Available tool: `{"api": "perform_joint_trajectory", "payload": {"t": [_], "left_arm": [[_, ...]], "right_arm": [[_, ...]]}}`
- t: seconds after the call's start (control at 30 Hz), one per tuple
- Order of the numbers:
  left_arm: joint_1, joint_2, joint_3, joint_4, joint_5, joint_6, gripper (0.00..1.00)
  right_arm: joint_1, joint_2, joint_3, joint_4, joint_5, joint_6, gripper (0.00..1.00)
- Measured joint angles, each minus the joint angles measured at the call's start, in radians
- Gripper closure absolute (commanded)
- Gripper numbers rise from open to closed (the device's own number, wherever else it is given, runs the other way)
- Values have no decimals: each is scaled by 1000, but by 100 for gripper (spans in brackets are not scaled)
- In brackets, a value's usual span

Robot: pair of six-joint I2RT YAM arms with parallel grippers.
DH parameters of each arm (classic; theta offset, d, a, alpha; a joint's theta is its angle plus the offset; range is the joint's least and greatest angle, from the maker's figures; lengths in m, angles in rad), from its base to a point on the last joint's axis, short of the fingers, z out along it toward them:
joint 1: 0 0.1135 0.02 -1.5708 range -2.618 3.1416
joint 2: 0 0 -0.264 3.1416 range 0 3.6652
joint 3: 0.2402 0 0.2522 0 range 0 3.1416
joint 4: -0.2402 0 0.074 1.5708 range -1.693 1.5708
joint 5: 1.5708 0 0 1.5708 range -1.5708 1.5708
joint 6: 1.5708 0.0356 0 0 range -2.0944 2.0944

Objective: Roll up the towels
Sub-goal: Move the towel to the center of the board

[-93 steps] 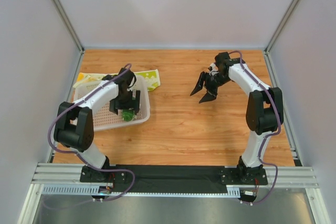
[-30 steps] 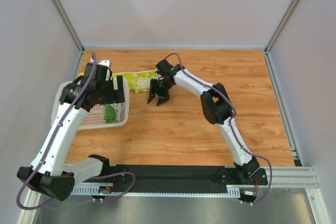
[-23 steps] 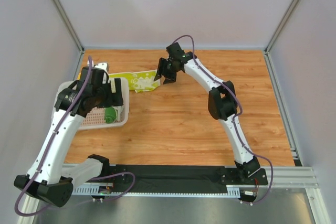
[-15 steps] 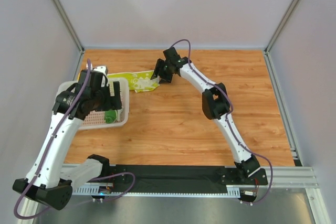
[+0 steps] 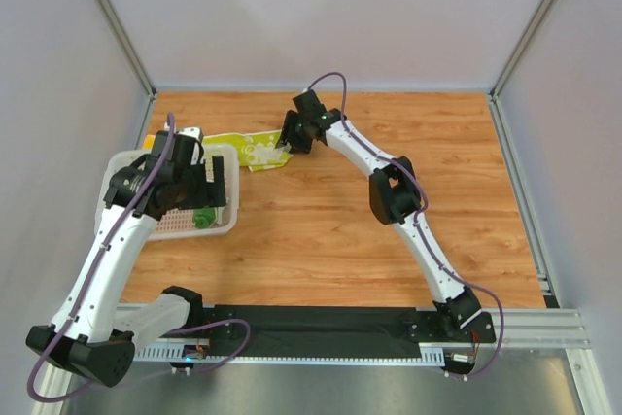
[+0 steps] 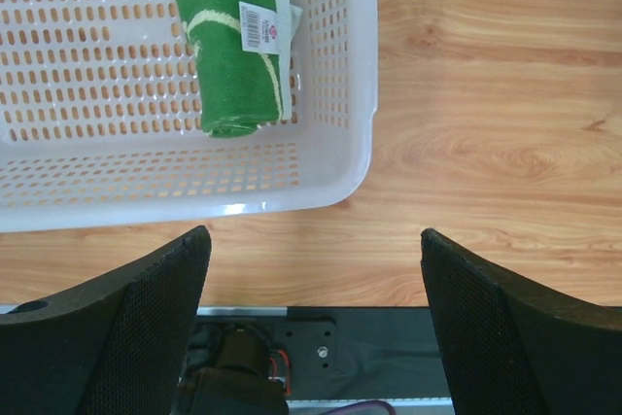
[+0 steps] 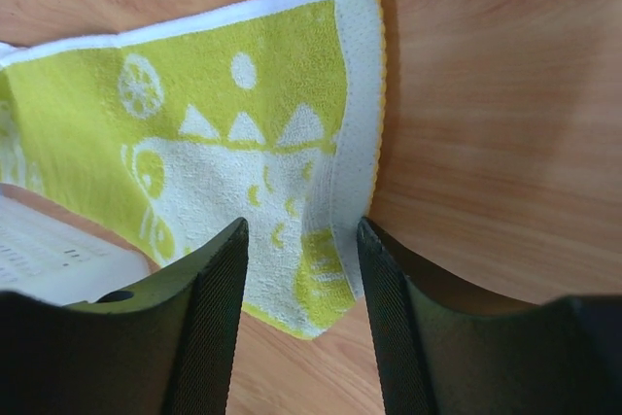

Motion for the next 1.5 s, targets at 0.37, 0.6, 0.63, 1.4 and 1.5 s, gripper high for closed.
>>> {"api": "perform_joint_trajectory", "payload": {"t": [0.37, 0.6, 0.63, 1.4, 1.5], "left_arm": [[0, -2, -61, 25, -17, -1, 5], [0, -1, -66, 40, -18, 0, 5], [0, -1, -66, 42, -18, 0, 5], [-1, 19, -84, 103, 44, 19, 5], [-4, 55, -81, 126, 66, 20, 5]], "right_arm": [[78, -42, 3, -203, 244, -129, 70], [125, -31, 31, -261, 356, -237, 89], [132, -31, 34, -272, 369, -251, 92], [-135, -586, -837, -315, 434, -309, 100], [-258, -715, -967, -335, 482, -307, 100]]}}
